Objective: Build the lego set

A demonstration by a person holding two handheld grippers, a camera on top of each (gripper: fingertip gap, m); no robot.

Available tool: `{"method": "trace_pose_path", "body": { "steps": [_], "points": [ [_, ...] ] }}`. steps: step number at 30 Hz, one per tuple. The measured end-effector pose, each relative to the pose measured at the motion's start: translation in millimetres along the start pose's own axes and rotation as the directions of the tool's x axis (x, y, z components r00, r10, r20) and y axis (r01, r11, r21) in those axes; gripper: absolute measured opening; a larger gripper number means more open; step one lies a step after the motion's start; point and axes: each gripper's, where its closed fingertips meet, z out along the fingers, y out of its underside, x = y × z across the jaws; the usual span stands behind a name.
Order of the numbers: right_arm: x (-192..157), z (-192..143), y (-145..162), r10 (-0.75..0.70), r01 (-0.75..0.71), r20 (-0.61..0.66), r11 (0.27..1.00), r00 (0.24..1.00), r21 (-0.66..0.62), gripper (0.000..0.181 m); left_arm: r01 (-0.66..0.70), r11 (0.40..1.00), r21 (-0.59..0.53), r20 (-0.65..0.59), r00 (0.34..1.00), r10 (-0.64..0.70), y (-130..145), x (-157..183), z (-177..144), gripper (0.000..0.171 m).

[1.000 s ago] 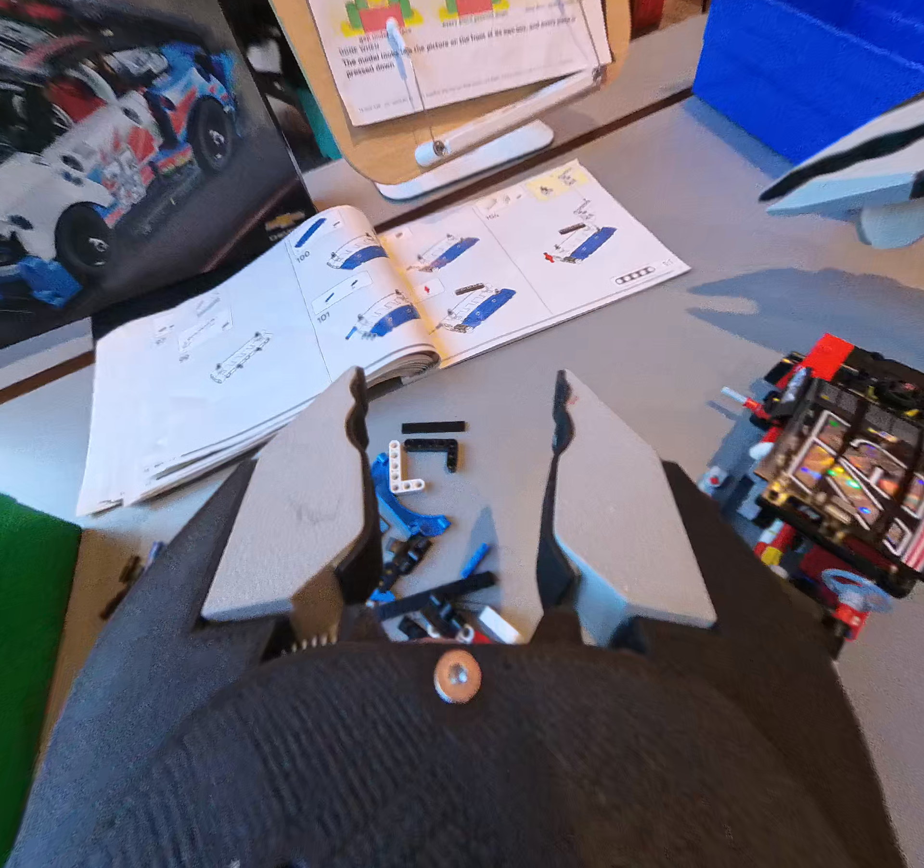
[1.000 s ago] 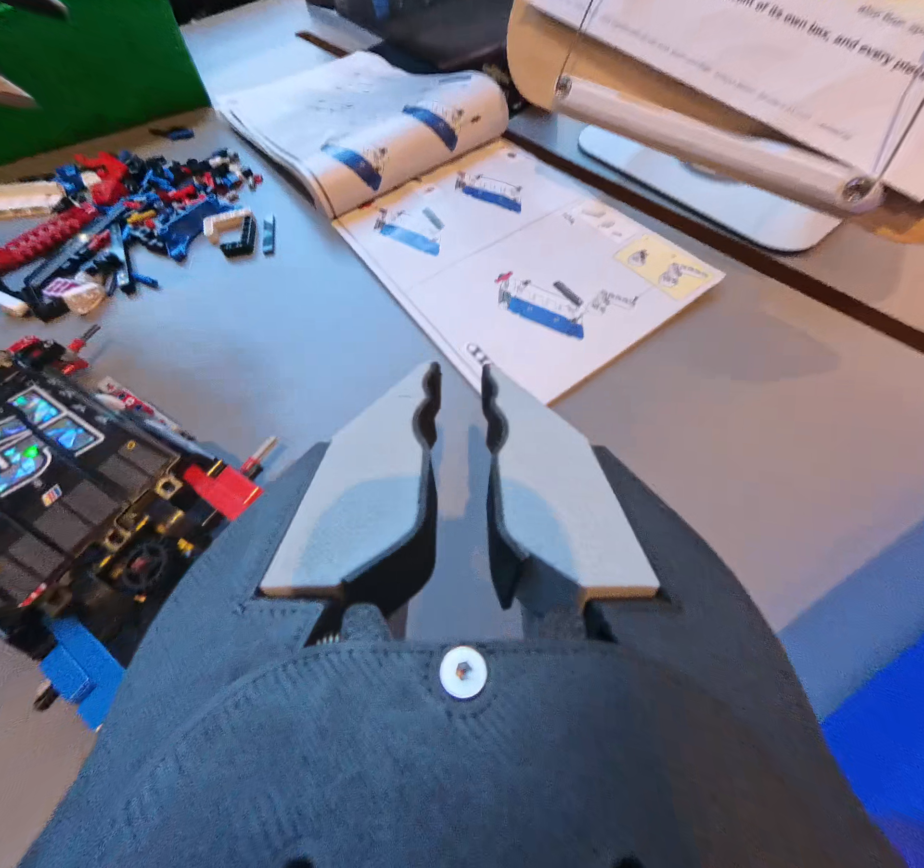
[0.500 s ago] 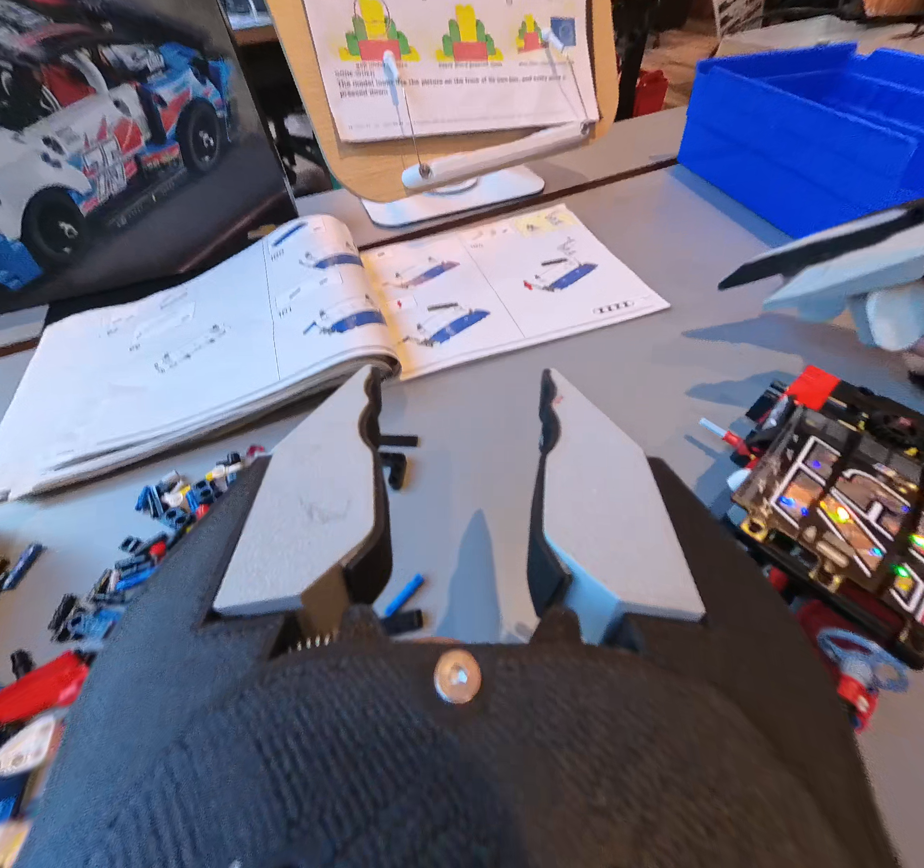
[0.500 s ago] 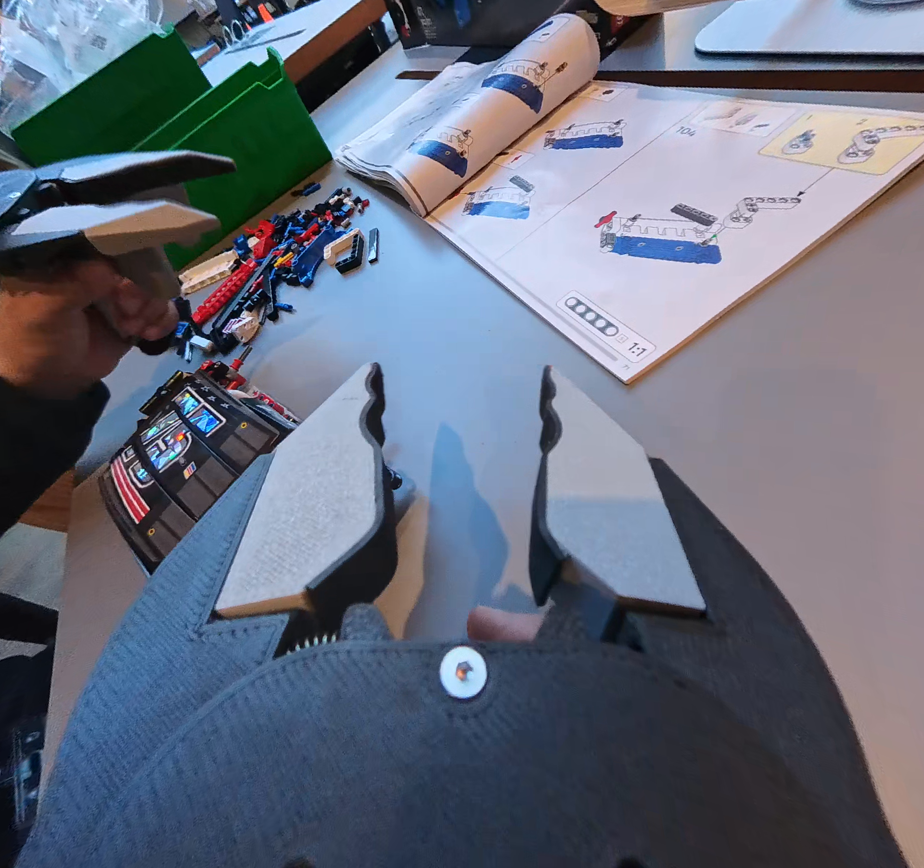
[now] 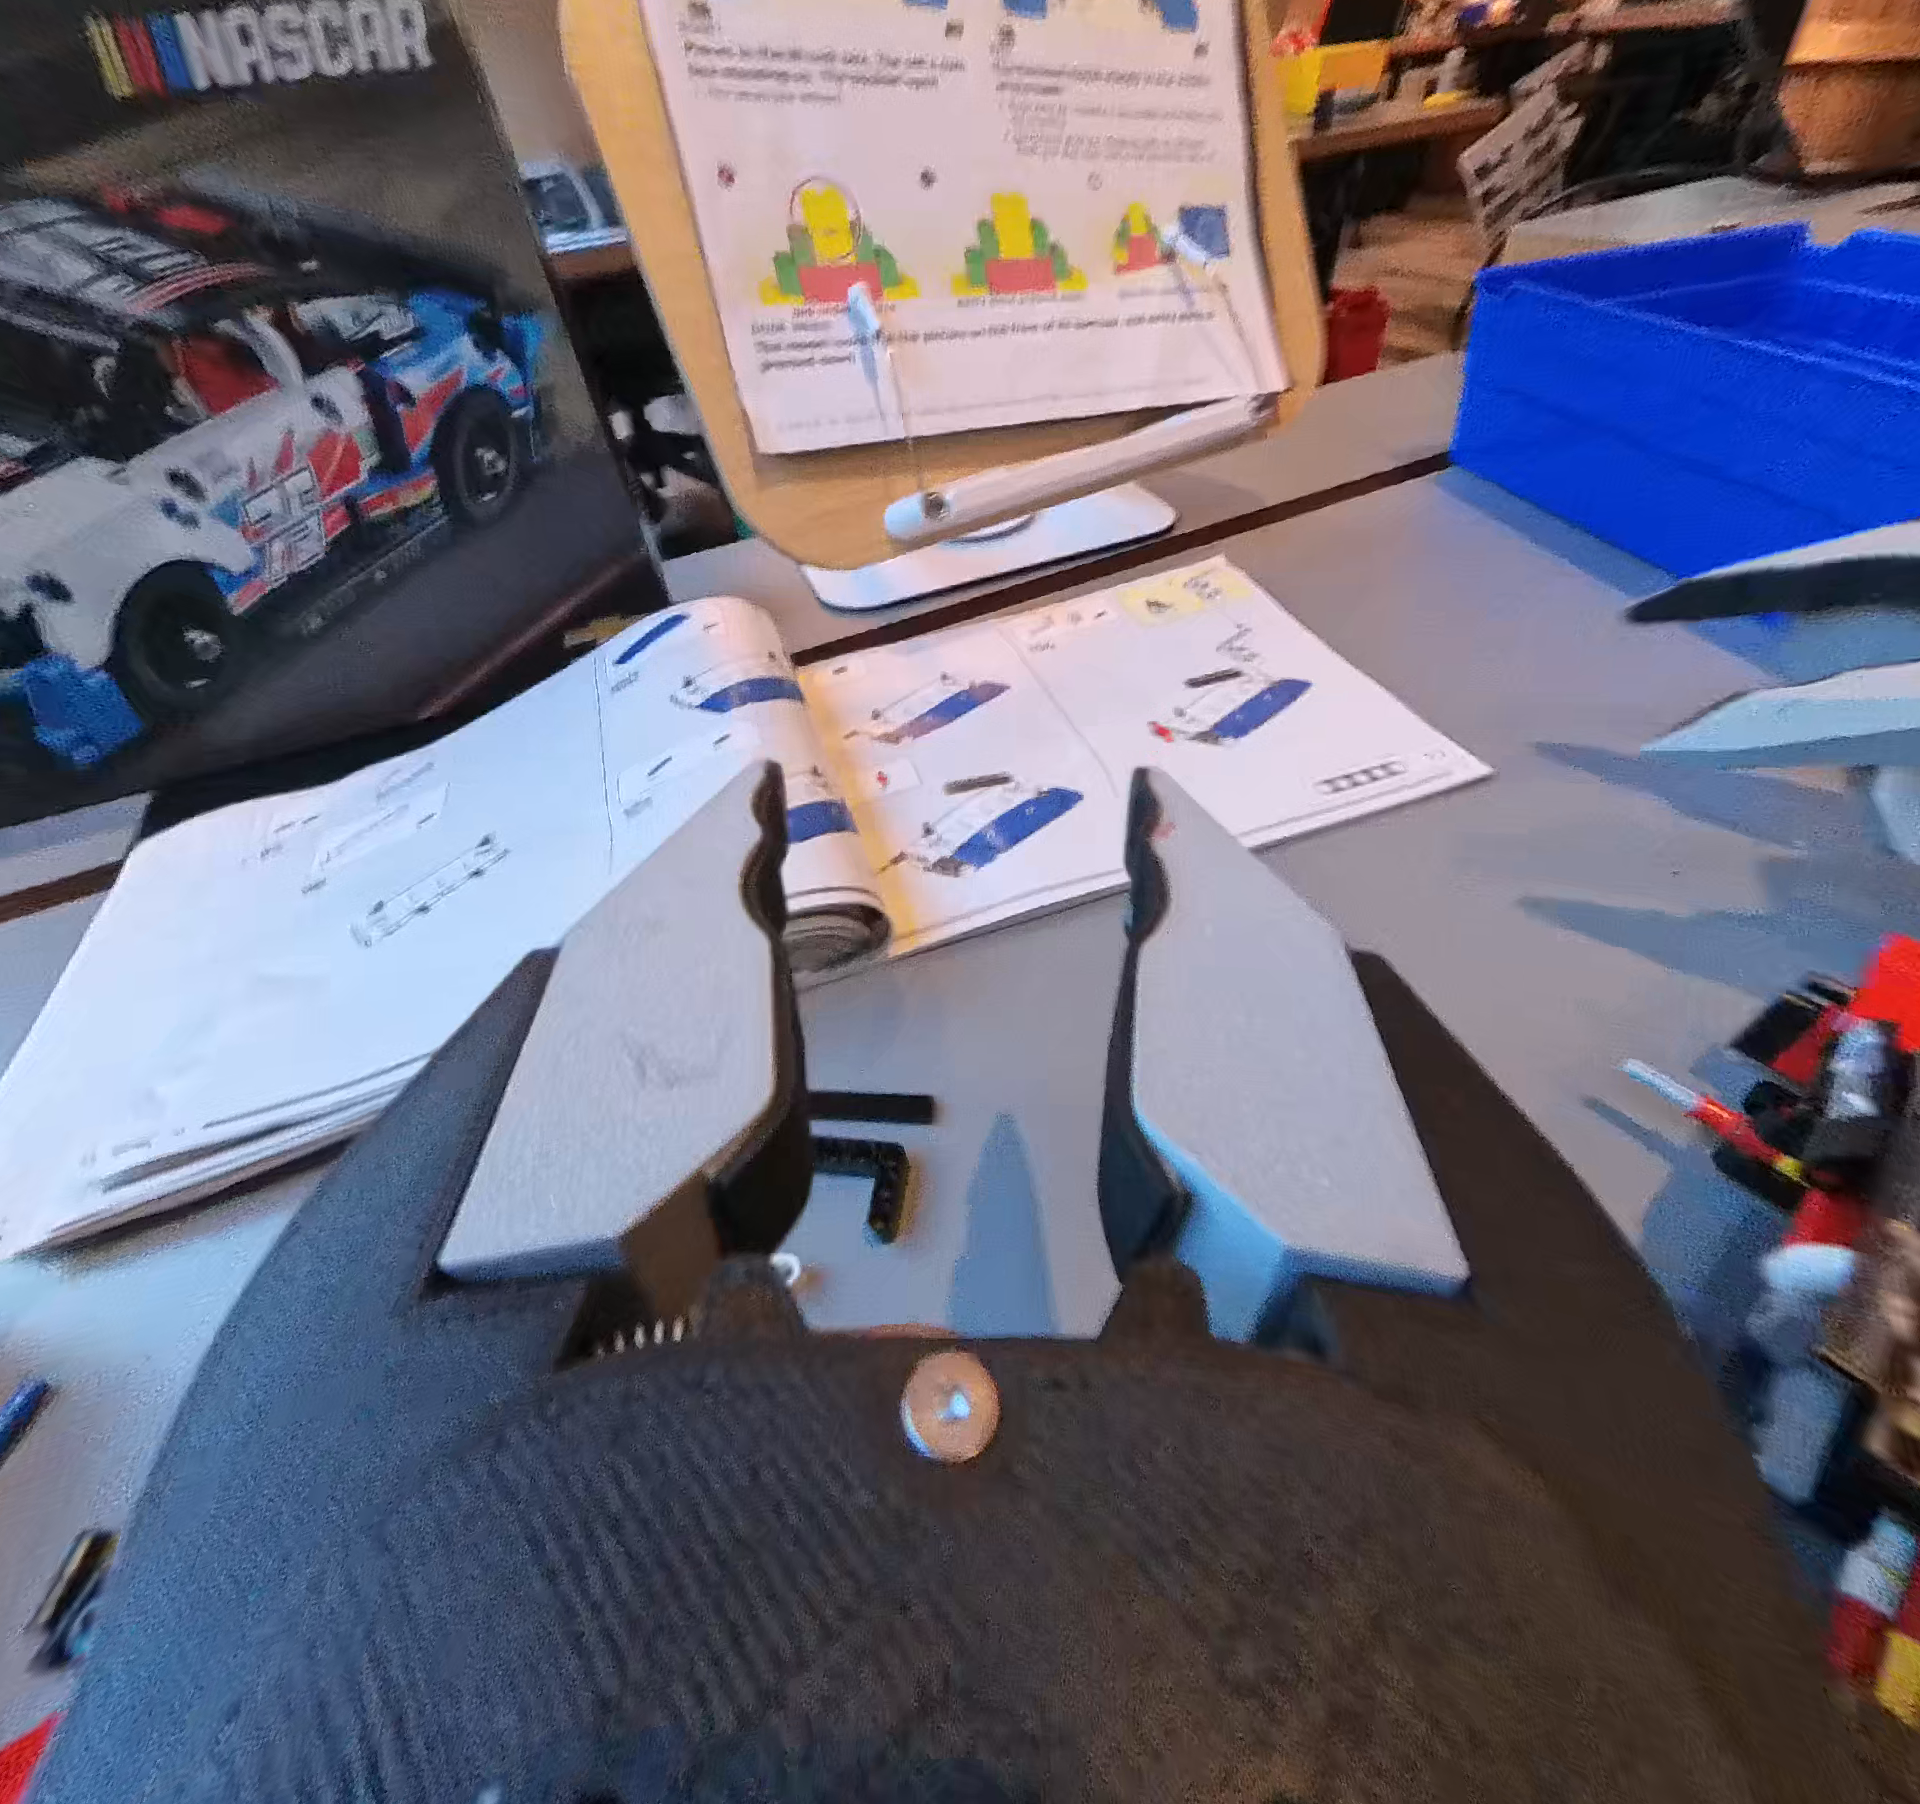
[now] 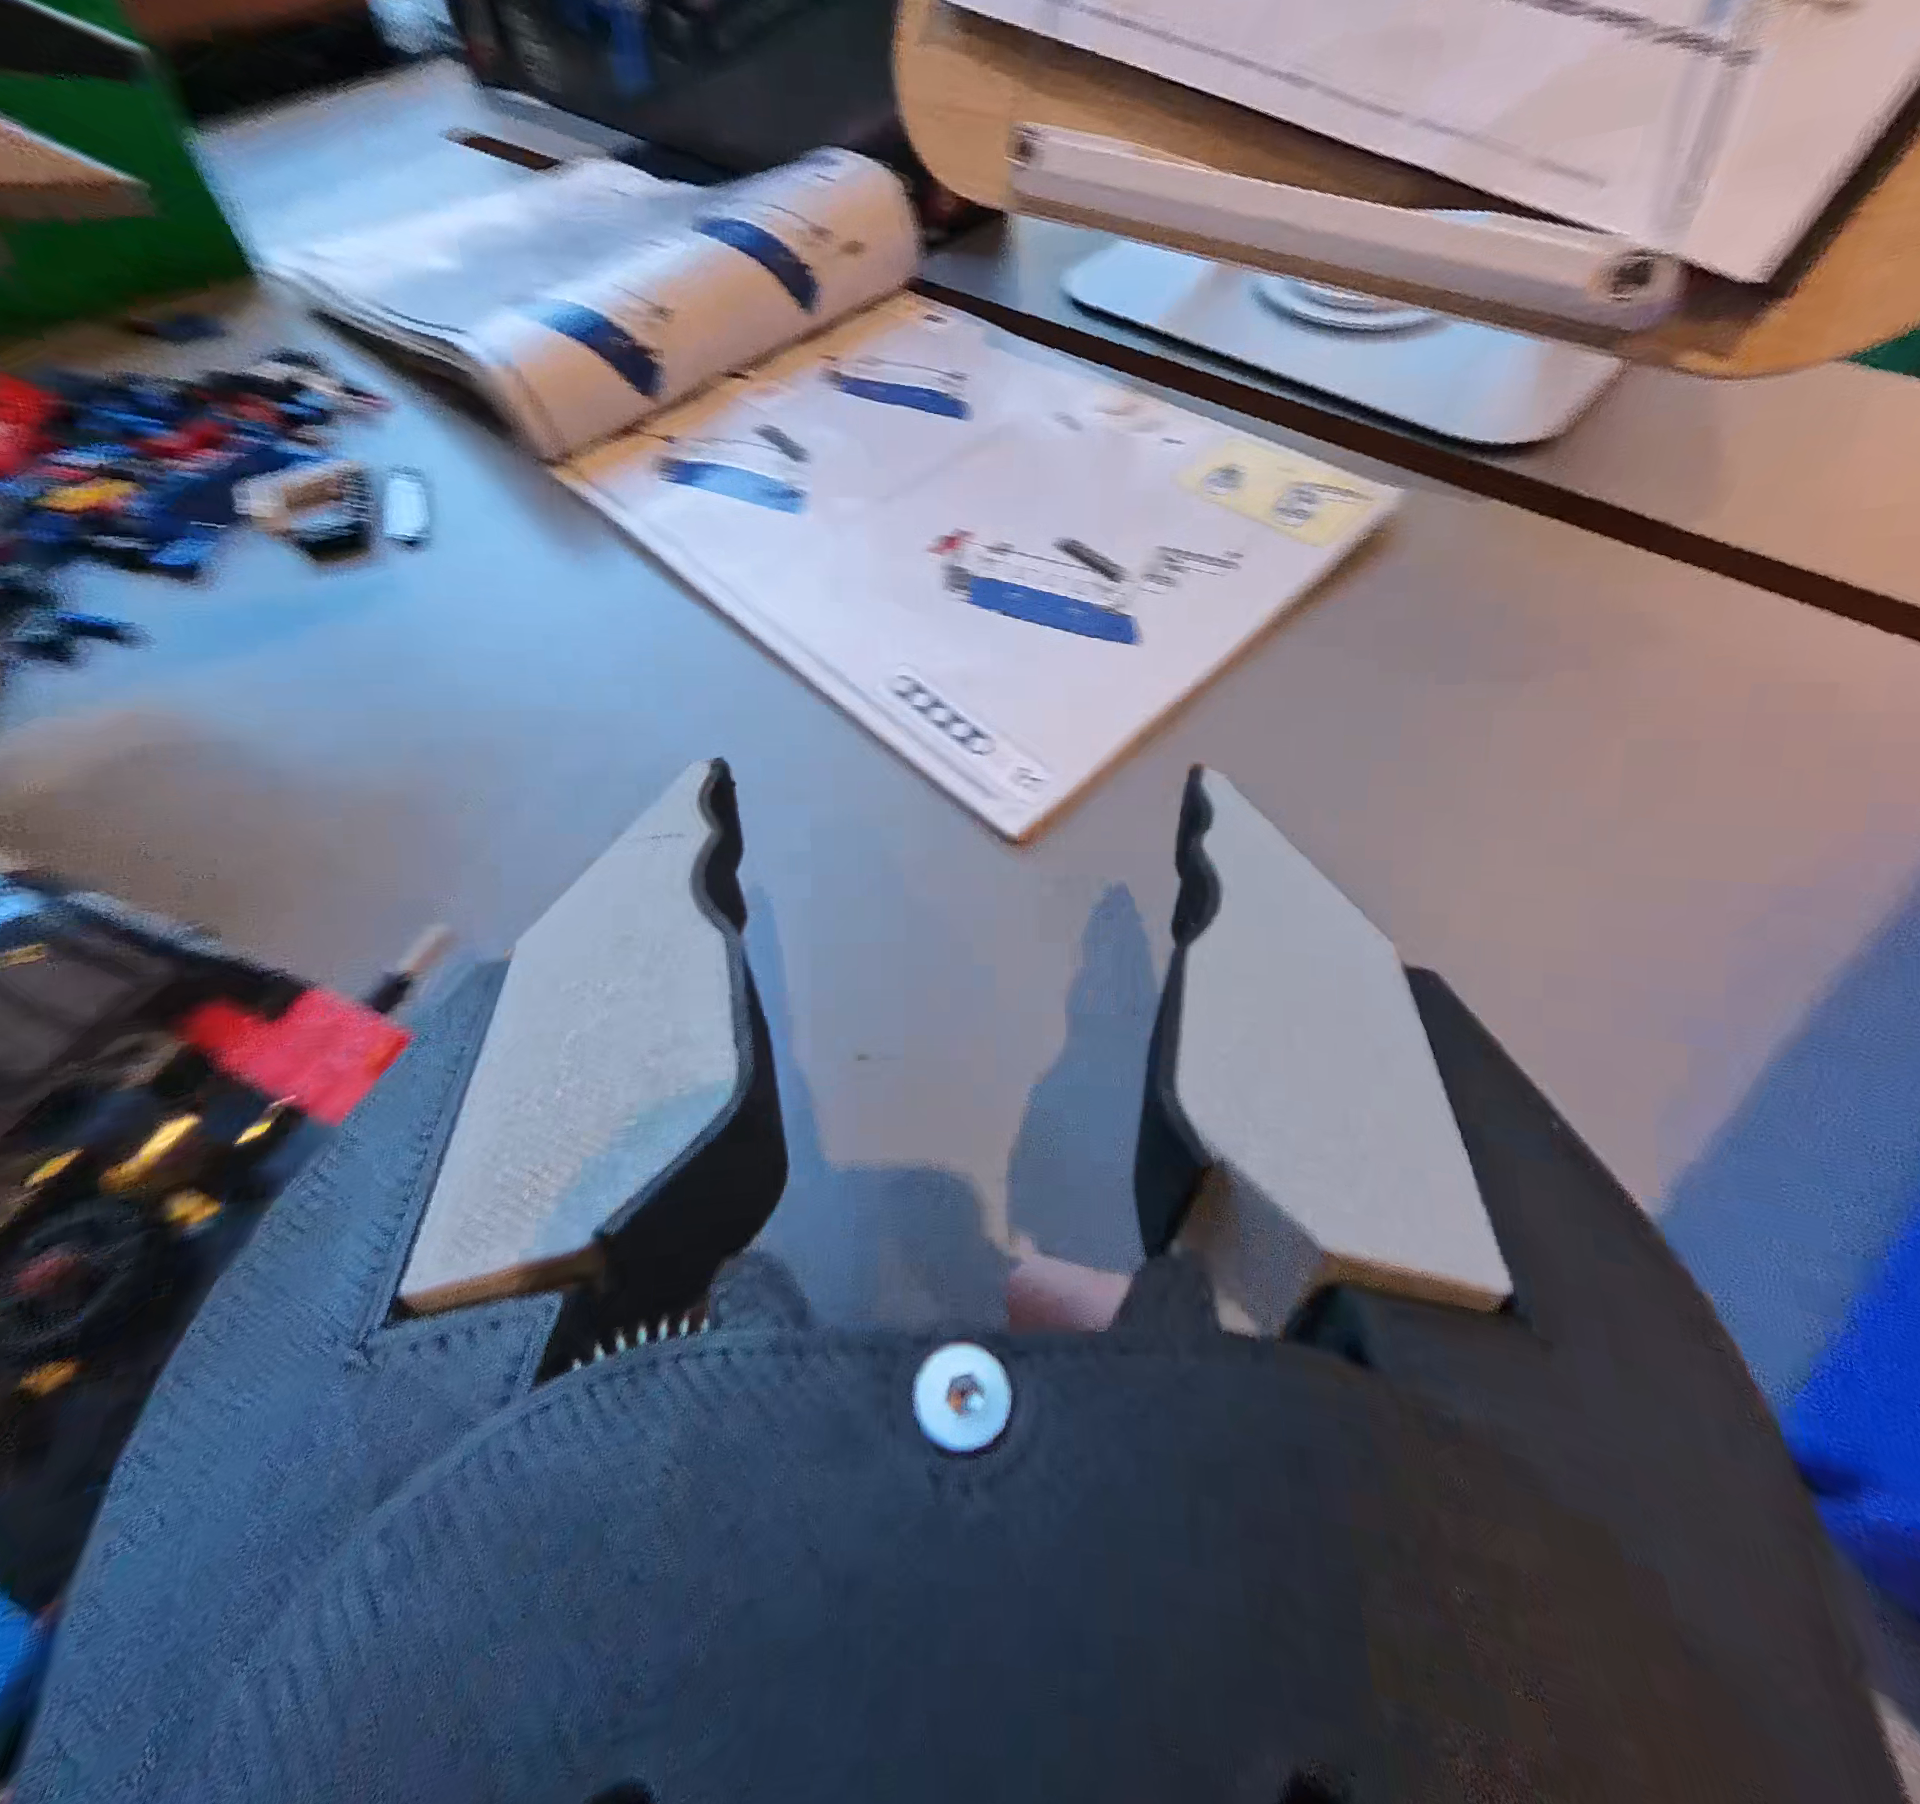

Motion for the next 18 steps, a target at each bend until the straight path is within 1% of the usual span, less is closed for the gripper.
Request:
{"method": "trace_pose_path", "body": {
  "steps": [2, 4, 5, 6, 8, 9, 10, 18],
  "points": [
    [29.9, -0.2, 2.6, -0.062, 0.052, -0.213, 0.997, 0.975, -0.051, 0.083, -0.034, 0.999, -0.02, 0.078, 0.996, 0.035, 5.9, -12.3, 1.8, 0.063],
    [55.1, -4.0, 3.6, -0.135, 0.097, -0.4, 0.989, 0.906, -0.115, 0.082, -0.017, 0.999, -0.045, 0.124, 0.992, 0.023, 11.8, -21.7, 3.9, 0.063],
    [62.1, -5.9, 3.7, -0.167, 0.117, -0.46, 0.984, 0.872, -0.136, 0.082, 0.008, 0.999, -0.052, 0.124, 0.992, -0.001, 13.9, -23.2, 4.7, 0.066],
    [64.9, -6.5, 4.3, -0.199, 0.14, -0.492, 0.978, 0.847, -0.155, 0.08, 0.027, 0.998, -0.057, 0.111, 0.994, -0.02, 15.0, -22.1, 5.1, 0.067],
    [62.6, -4.0, 7.8, -0.24, 0.171, -0.5, 0.969, 0.832, -0.181, 0.071, 0.039, 0.997, -0.06, 0.103, 0.994, -0.033, 15.2, -21.0, 4.4, 0.068],
    [59.9, -2.0, 9.7, -0.246, 0.174, -0.489, 0.967, 0.837, -0.188, 0.065, 0.033, 0.998, -0.055, 0.105, 0.994, -0.027, 14.3, -20.5, 3.9, 0.068],
    [57.7, -0.5, 11.1, -0.244, 0.17, -0.478, 0.966, 0.844, -0.193, 0.062, 0.024, 0.998, -0.053, 0.11, 0.994, -0.018, 13.7, -20.2, 3.7, 0.068],
    [56.8, -1.8, 12.2, -0.222, 0.15, -0.462, 0.971, 0.858, -0.188, 0.066, 0.002, 0.998, -0.059, 0.105, 0.994, 0.004, 15.0, -14.7, 5.0, 0.067]
  ]
}}
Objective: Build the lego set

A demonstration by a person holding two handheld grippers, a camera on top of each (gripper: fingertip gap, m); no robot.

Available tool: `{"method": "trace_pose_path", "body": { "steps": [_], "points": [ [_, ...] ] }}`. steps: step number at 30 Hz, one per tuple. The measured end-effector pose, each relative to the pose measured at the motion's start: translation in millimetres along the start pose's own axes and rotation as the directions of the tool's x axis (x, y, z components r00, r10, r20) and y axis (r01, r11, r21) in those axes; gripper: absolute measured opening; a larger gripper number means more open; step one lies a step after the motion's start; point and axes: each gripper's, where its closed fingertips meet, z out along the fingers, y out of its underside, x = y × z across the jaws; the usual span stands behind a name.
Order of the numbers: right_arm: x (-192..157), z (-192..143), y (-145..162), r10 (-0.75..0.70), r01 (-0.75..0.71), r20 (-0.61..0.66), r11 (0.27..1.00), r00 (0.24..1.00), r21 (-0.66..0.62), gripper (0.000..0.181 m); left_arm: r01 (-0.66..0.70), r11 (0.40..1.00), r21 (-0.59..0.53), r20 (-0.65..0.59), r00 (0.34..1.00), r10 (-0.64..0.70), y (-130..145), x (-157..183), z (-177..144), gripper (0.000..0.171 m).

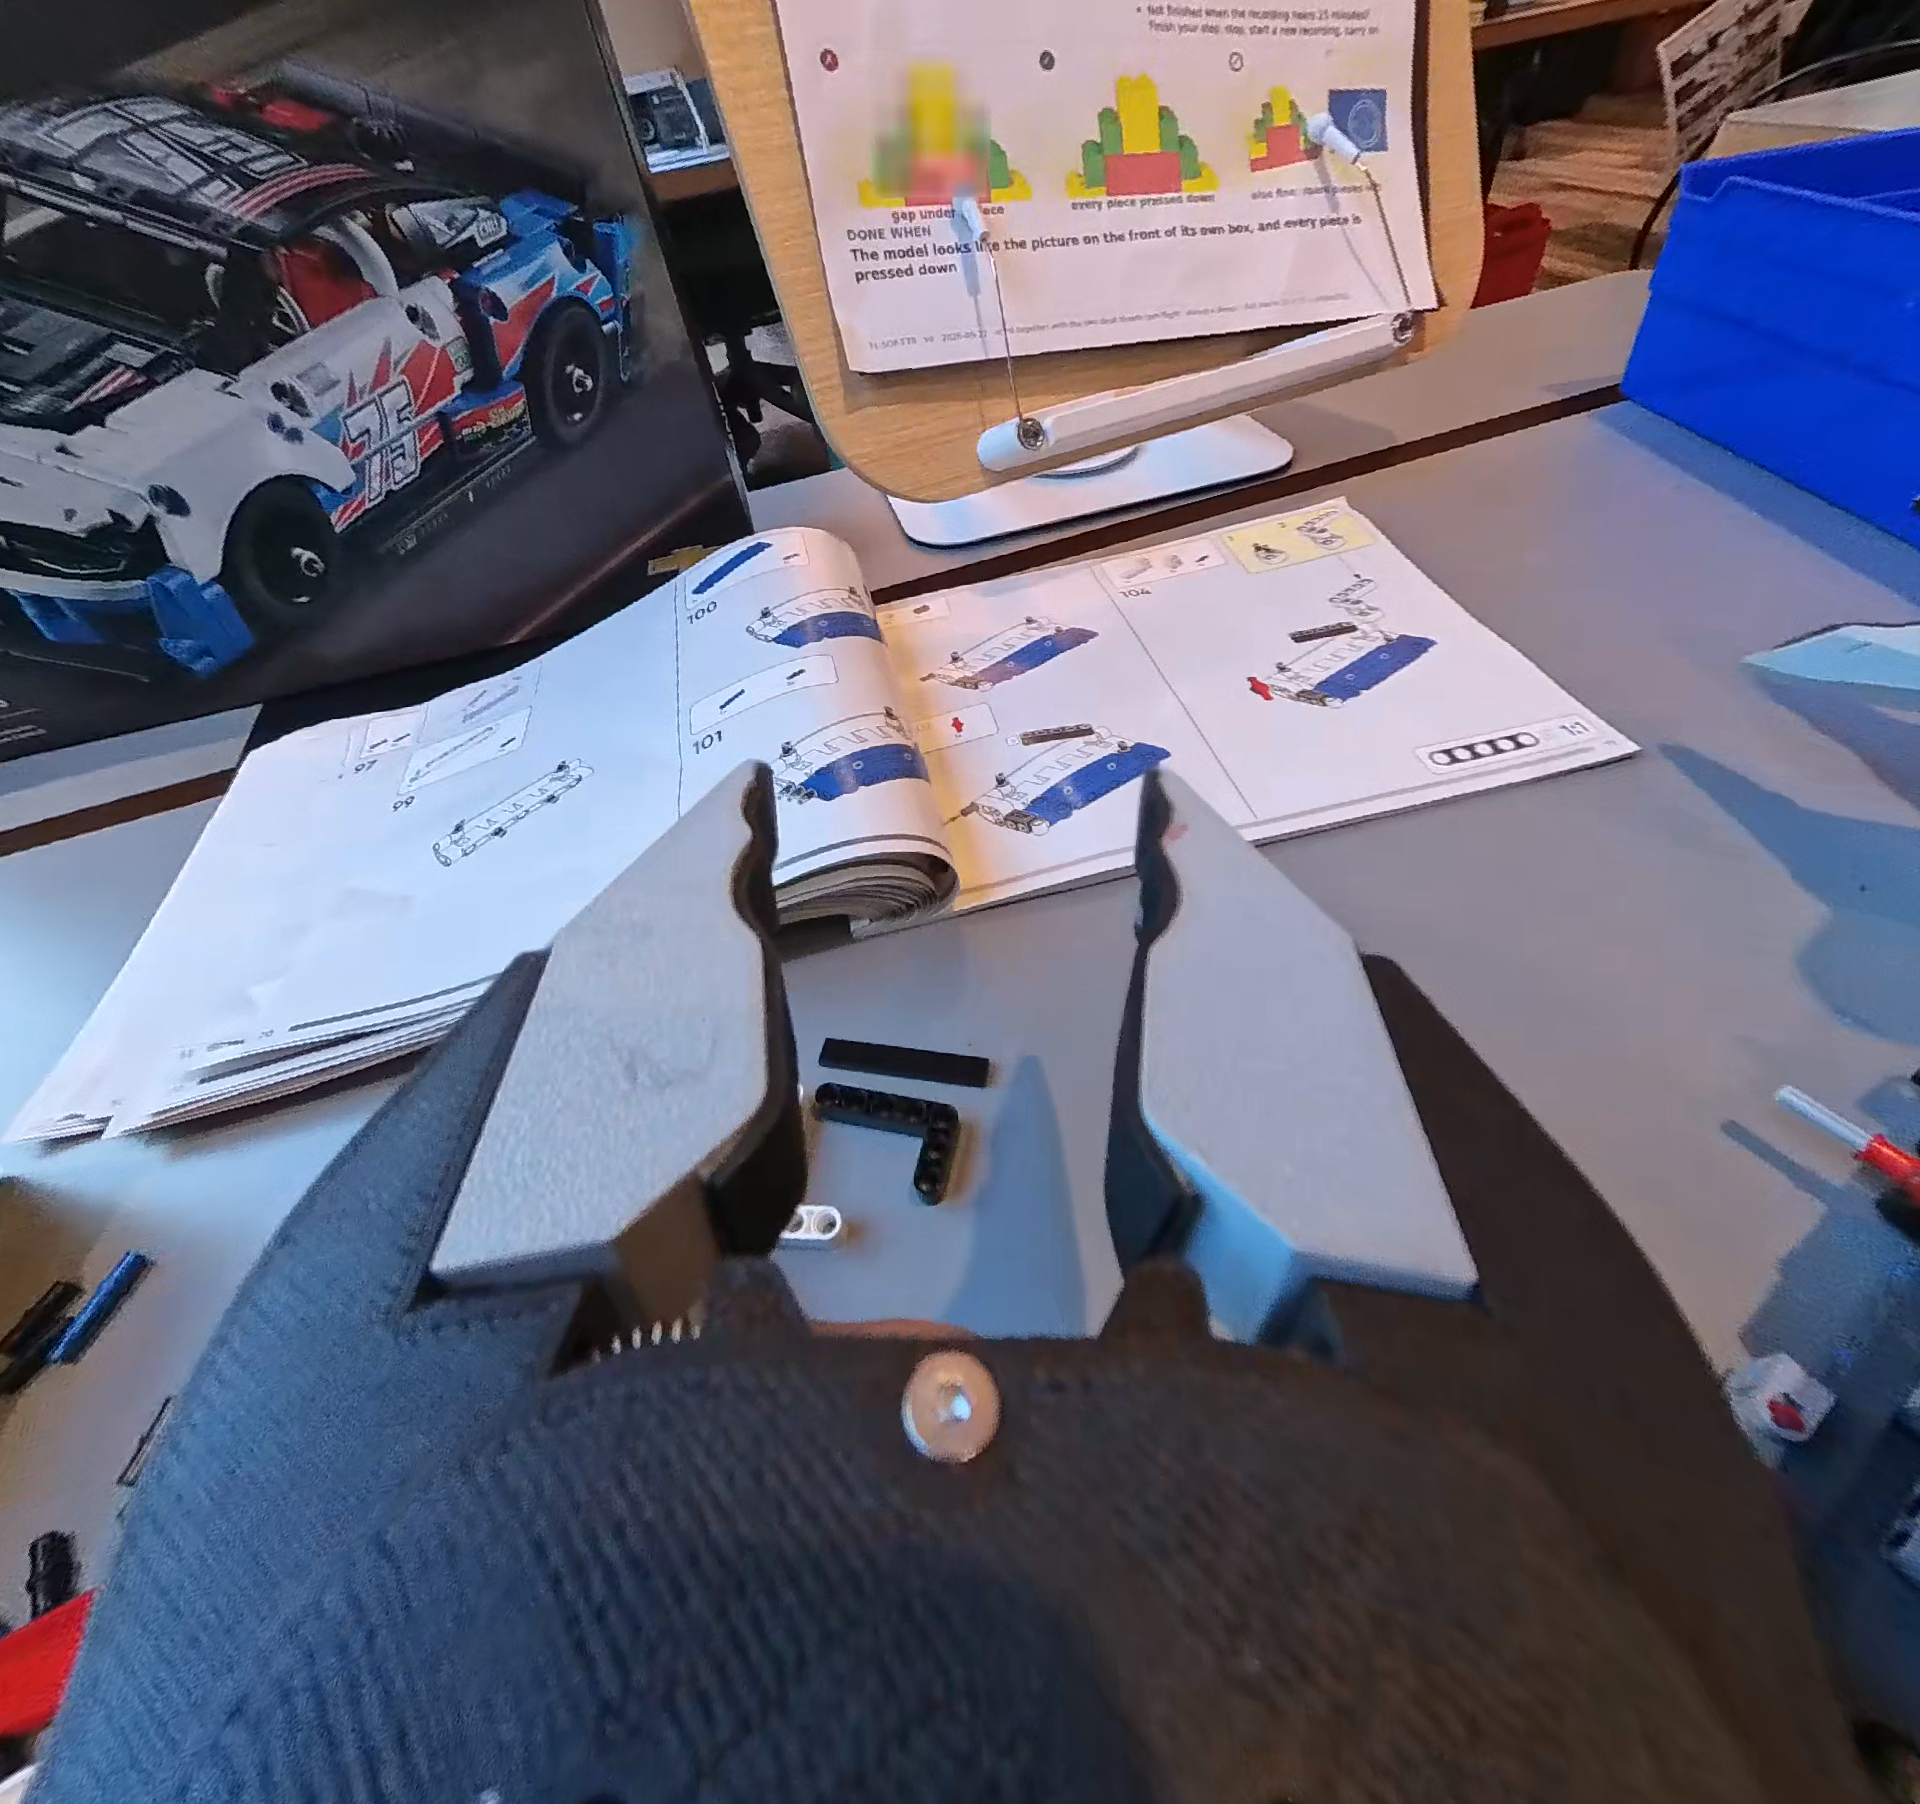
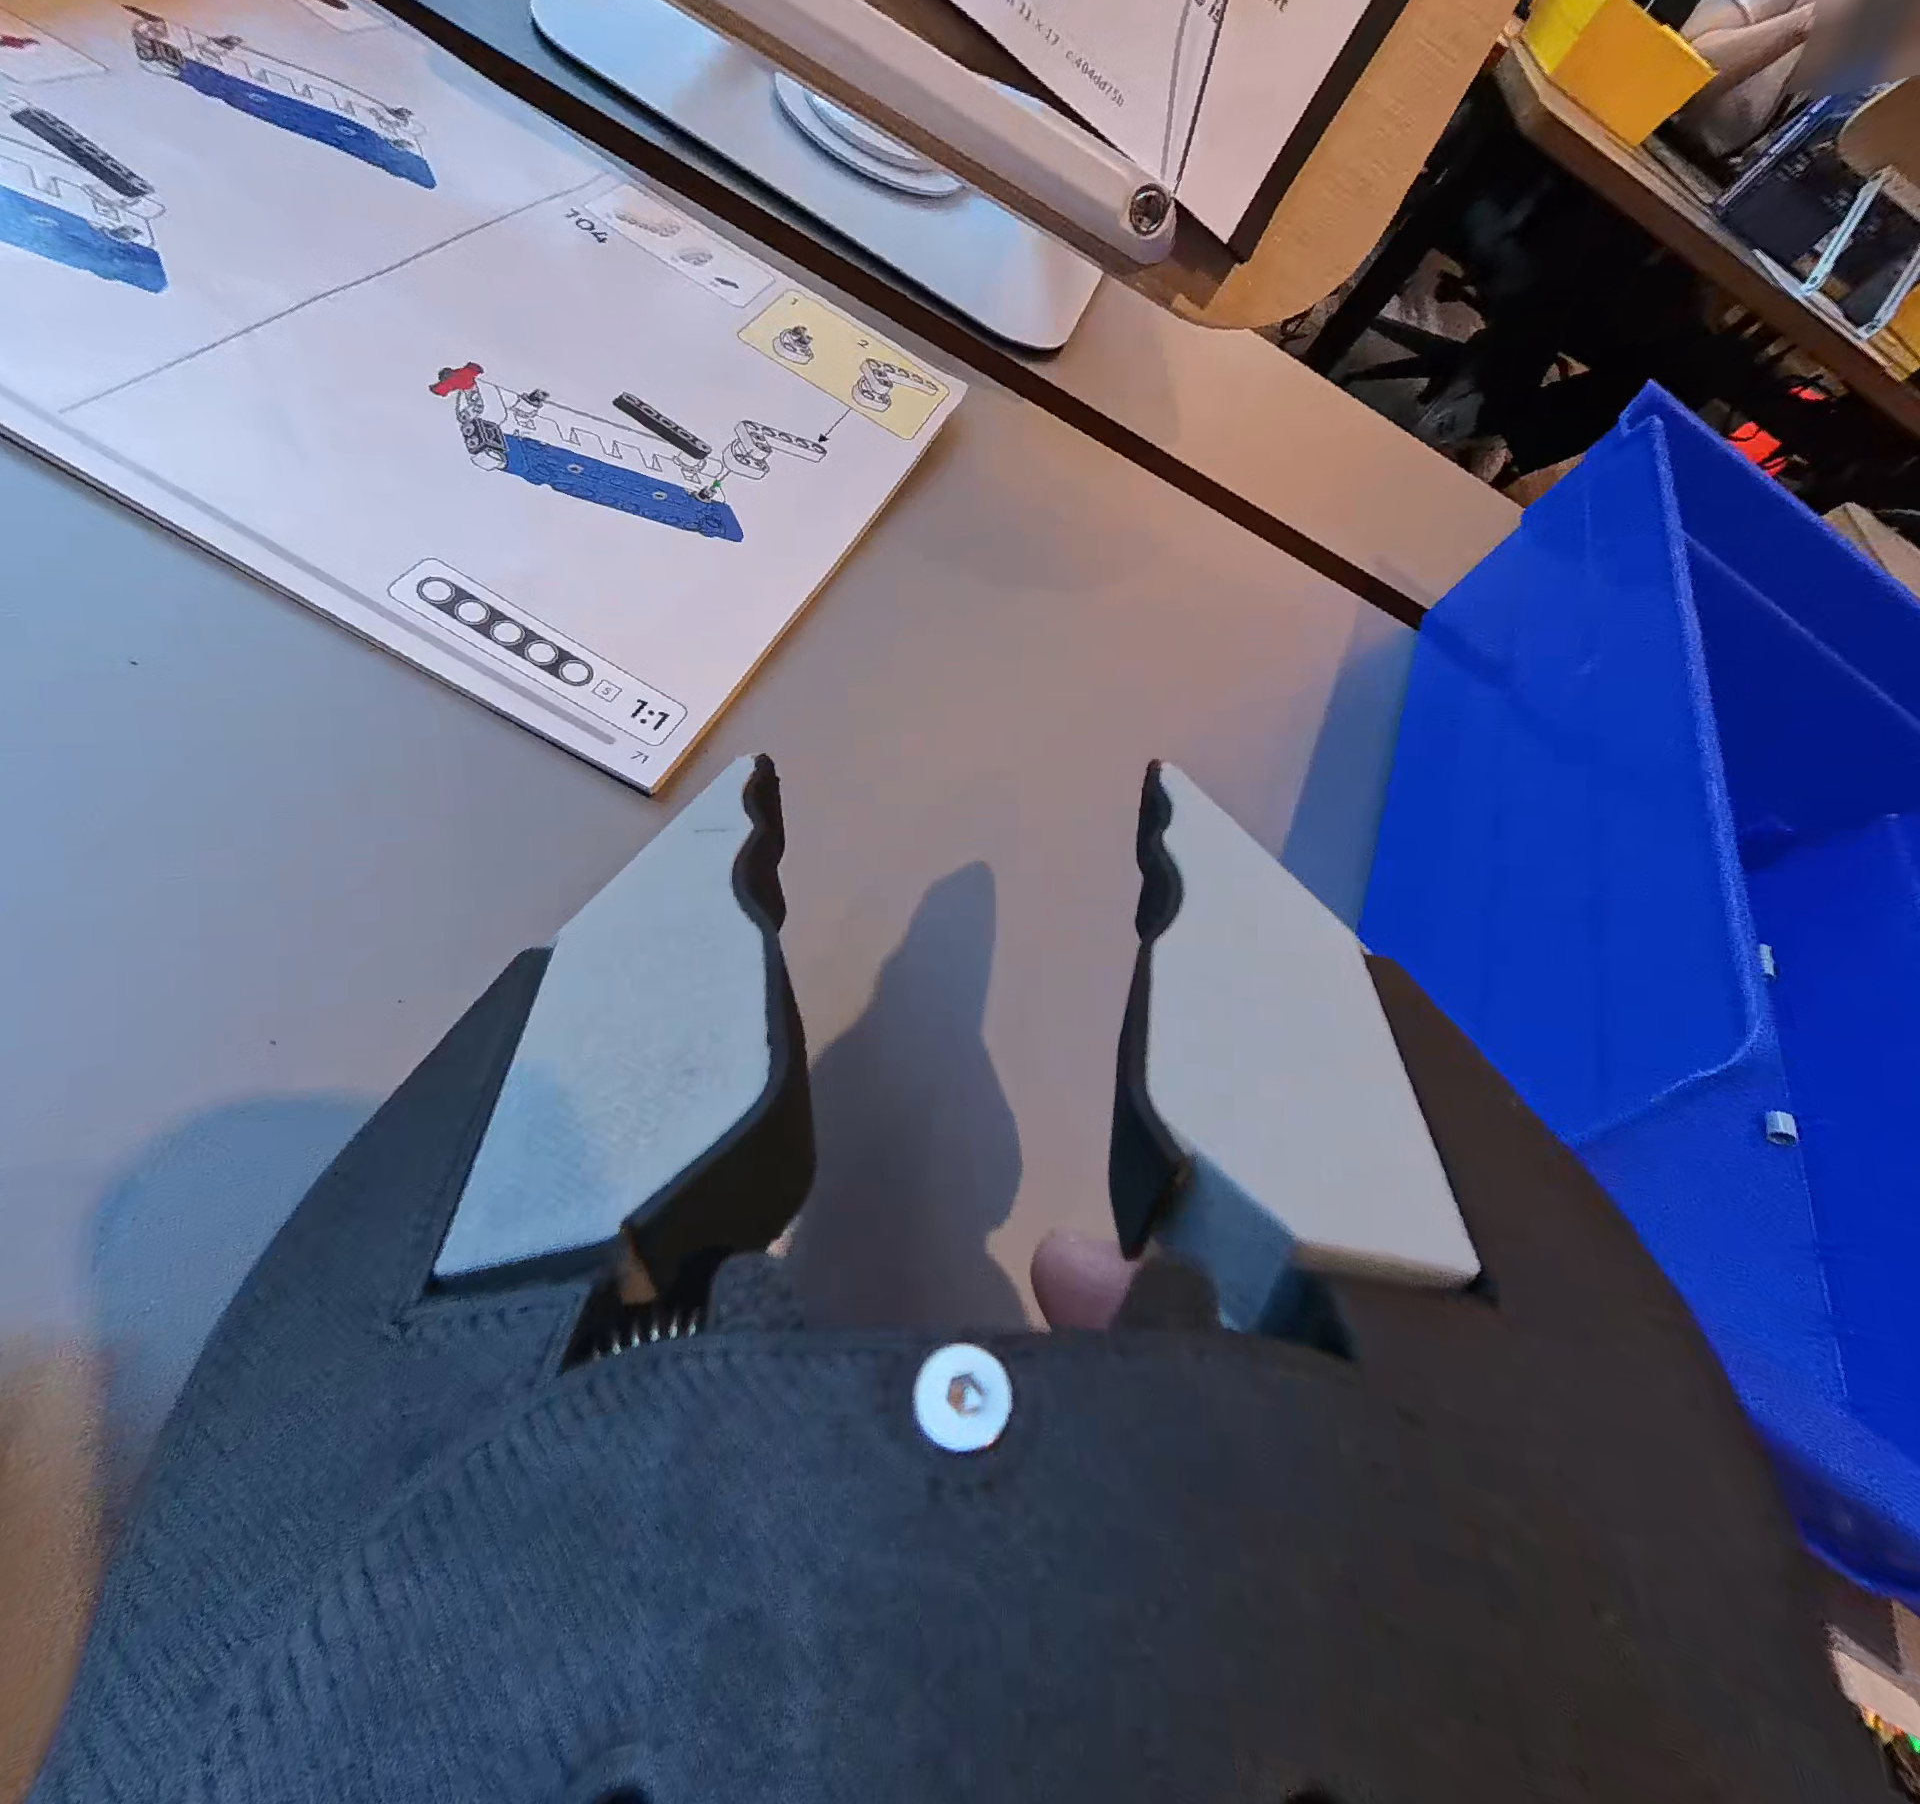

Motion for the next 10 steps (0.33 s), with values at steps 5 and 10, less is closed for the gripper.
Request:
{"method": "trace_pose_path", "body": {
  "steps": [5, 10],
  "points": [
    [-0.3, 0.2, 0.2, 0.0, 0.0, 0.0, 1.0, 1.0, -0.003, 0.067, 0.001, 1.0, -0.001, 0.001, 1.0, -0.001, 0.3, -0.8, -0.6, 0.067],
    [-2.4, 0.9, 1.5, 0.007, -0.007, 0.01, 1.0, 1.0, -0.011, 0.068, -0.005, 1.0, -0.001, -0.006, 1.0, 0.005, 0.1, 1.2, -0.6, 0.066]
  ]
}}
